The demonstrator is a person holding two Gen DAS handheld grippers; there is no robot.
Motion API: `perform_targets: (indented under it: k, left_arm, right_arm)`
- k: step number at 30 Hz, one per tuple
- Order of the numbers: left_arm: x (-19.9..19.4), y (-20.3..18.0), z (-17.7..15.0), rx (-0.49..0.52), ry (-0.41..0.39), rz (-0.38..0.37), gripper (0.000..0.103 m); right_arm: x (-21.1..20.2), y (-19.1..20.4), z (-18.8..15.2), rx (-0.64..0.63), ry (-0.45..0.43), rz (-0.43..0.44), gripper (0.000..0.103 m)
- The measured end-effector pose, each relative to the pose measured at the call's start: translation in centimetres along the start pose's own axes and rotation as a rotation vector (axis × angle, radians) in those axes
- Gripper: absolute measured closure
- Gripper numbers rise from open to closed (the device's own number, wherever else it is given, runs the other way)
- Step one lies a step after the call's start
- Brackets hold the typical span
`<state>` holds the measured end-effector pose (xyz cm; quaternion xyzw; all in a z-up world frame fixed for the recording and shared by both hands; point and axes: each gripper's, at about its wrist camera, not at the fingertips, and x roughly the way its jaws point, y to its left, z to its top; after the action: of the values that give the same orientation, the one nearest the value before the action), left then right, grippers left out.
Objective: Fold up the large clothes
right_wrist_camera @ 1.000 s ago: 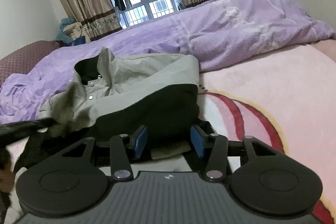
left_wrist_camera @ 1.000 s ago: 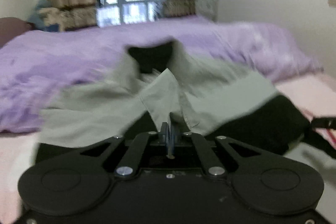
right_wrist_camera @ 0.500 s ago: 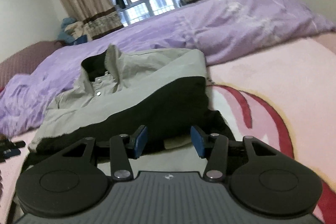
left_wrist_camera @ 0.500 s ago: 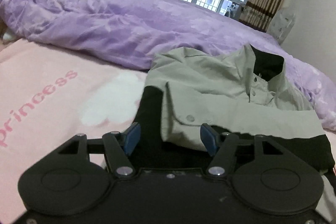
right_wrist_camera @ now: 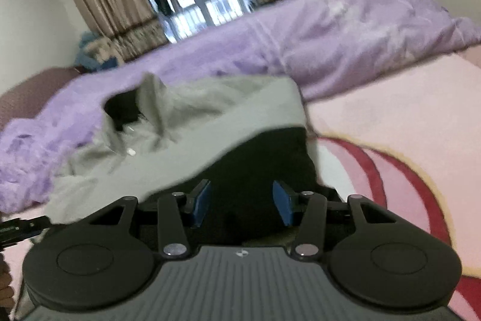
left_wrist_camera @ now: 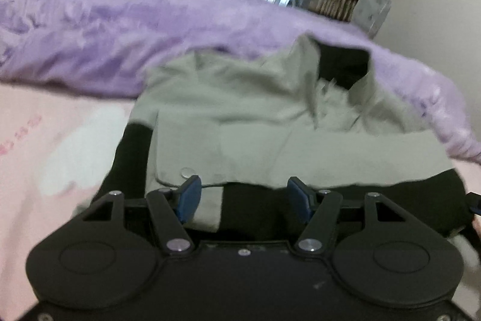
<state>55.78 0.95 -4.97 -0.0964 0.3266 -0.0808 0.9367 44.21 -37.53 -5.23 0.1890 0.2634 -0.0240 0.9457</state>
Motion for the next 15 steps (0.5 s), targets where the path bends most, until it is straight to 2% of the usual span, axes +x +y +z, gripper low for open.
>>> perform_targets:
  k: [1,3,7,11,13,15]
  left_arm:
    - [0.7,0.3,-0.4,0.002,0.015,0.013,0.039]
    - [1.8,1.1,-1.1,-0.005,0.048,0.019,0.039]
    - [1.9,1.3,-1.7,0.024,0.033,0.005,0.038]
    - [0.6,1.3,-0.8,0.0,0.034,-0.011,0.039]
    - [-0.8,0.9,0.0,0.014,-0.006,-0.029,0.038]
    - [-1.5,-0.3,0.9,0.074,-0.044,-0.019,0.038]
  right_arm:
    - [0.8,-0.3,-0.3,0.002,0.019,-0.02,0.049]
    - [2.0,-1.2,-1.2,0.012,0.043,-0.033,0.061]
    - [1.9,-2.3,-2.2,0.04,0.02,0.004,0.062]
    - [1.3,-1.5,-1.4,0.039,0.042,-0.02,0.061]
    - [0.6,-0.7,-0.6,0.024,0.005,-0.02,0.06]
    - [0.3,0.1,0.5,-0.01,-0.041,-0.018,0.059]
